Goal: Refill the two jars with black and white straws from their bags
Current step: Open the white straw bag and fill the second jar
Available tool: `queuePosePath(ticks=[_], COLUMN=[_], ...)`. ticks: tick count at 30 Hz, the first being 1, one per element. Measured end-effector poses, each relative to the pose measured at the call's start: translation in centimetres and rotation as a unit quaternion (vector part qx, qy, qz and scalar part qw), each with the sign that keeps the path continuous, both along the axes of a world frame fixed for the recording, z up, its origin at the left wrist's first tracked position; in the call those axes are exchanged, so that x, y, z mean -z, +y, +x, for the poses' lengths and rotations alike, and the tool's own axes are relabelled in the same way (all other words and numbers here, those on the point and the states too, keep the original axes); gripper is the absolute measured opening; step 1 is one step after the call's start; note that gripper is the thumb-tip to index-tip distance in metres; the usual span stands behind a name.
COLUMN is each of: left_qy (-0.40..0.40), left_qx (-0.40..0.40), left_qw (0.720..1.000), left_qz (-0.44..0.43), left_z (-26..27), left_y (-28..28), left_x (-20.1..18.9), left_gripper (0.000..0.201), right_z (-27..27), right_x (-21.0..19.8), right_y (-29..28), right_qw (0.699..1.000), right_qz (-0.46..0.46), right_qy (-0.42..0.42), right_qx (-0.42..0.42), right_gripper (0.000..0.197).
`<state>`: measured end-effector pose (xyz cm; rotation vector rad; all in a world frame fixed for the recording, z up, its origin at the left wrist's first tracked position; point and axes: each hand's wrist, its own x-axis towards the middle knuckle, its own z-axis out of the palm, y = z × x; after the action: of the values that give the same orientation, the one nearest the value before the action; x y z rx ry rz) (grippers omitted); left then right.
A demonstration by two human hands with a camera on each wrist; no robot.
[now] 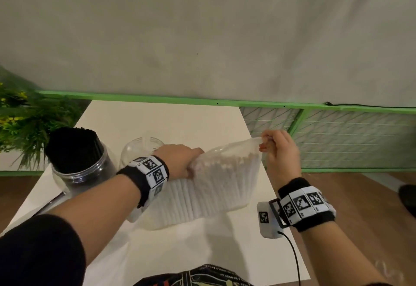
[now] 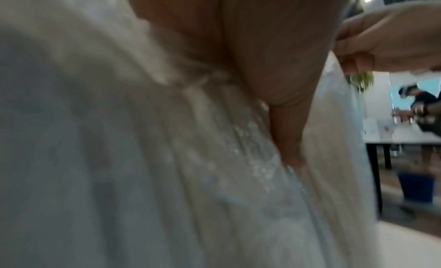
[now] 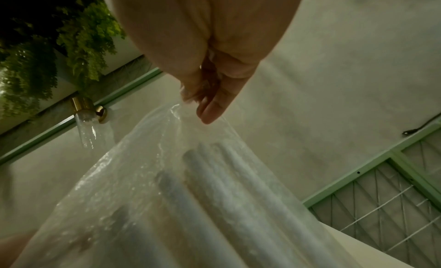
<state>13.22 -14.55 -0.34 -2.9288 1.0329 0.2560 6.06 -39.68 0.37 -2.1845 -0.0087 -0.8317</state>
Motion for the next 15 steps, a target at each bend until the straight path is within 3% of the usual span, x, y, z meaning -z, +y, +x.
queuePosePath(ticks=[4,7,11,13,15], left_qy=[-0.021,0.003,0.094,0.128,0.147], left_qx=[-0.009,-0.06,-0.164,-0.203,-0.224], left_qw=[0.995,0.969,0.865,0.806,0.771], left_qz=[-0.098,-0.241,-0.465,-0.54,-0.578], left_z=[-0.5,-1.4,-2.6,-3.2,-3.7], left_y=[0.6,2.3,4.3,4.7,4.9], left_x=[-0.1,-0.7,-1.7,-1.9,-1.5], left_gripper=[0.041,0.036,0.035,0.041,0.046], right_z=[-0.8,-1.6,-2.0,-1.6,-0.9], right_x=[-0.7,1.0,5.1,5.5,4.5], right_y=[-0.2,0.1,0.9,1.9,3.2], right_qw=[0.998,0.983,0.924,0.868,0.815], right_qz=[0.04,0.152,0.331,0.452,0.534], right_qy=[-0.009,0.031,0.133,0.194,0.22], right_qx=[0.044,0.103,0.139,0.067,-0.038], right_gripper=[0.015,0.041,0.065,0.071,0.074])
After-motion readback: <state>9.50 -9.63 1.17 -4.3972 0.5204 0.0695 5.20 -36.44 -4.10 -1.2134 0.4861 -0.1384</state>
